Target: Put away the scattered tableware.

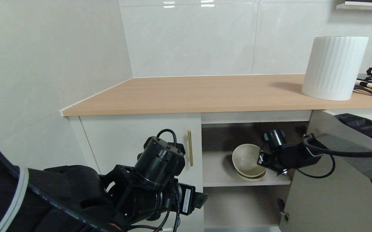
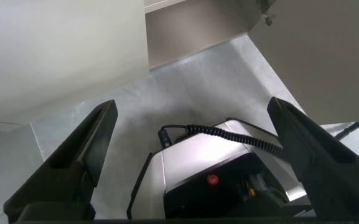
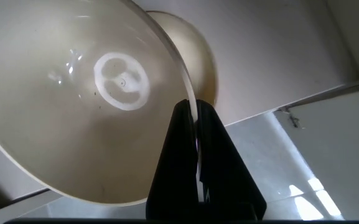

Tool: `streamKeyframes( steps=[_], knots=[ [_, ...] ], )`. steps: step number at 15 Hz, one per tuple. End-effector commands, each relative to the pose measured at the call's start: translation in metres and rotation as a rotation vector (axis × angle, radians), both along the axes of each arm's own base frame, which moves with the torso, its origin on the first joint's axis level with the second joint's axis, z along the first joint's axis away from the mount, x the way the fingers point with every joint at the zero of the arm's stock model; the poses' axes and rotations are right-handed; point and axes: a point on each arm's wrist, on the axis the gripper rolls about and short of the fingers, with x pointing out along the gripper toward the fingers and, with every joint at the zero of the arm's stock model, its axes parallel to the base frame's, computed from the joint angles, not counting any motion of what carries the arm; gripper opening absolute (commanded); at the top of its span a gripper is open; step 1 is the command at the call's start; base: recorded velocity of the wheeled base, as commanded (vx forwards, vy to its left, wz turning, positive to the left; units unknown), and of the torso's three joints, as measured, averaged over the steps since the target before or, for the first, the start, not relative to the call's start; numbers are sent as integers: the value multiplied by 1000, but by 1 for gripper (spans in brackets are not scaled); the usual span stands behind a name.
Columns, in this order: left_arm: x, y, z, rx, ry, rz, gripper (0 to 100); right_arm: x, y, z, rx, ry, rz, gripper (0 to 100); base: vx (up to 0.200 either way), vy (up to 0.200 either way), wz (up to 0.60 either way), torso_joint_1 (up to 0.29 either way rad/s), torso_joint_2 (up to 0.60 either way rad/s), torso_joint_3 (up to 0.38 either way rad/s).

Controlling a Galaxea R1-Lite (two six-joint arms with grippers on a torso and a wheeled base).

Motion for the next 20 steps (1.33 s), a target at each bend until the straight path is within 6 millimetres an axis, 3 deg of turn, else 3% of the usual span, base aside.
streamKeyframes(
  steps=[1,10,11,17,20],
  knots=[
    [0,0,0,1,1,1,100,0,0,-3,-2,6,0,0,0,0,0,0,0,0],
    [0,0,0,1,1,2,100,0,0,-4,-9,8,0,0,0,0,0,0,0,0],
    [0,0,0,1,1,2,100,-1,0,-4,-9,9,0,100,0,0,0,0,0,0],
    [2,2,0,-2,1,12,100,-4,-1,-3,-8,17,-2,100,0,0,0,0,0,0],
    [4,10,11,-25,-30,38,100,-17,-2,16,6,8,13,100,0,0,0,0,0,0]
  ],
)
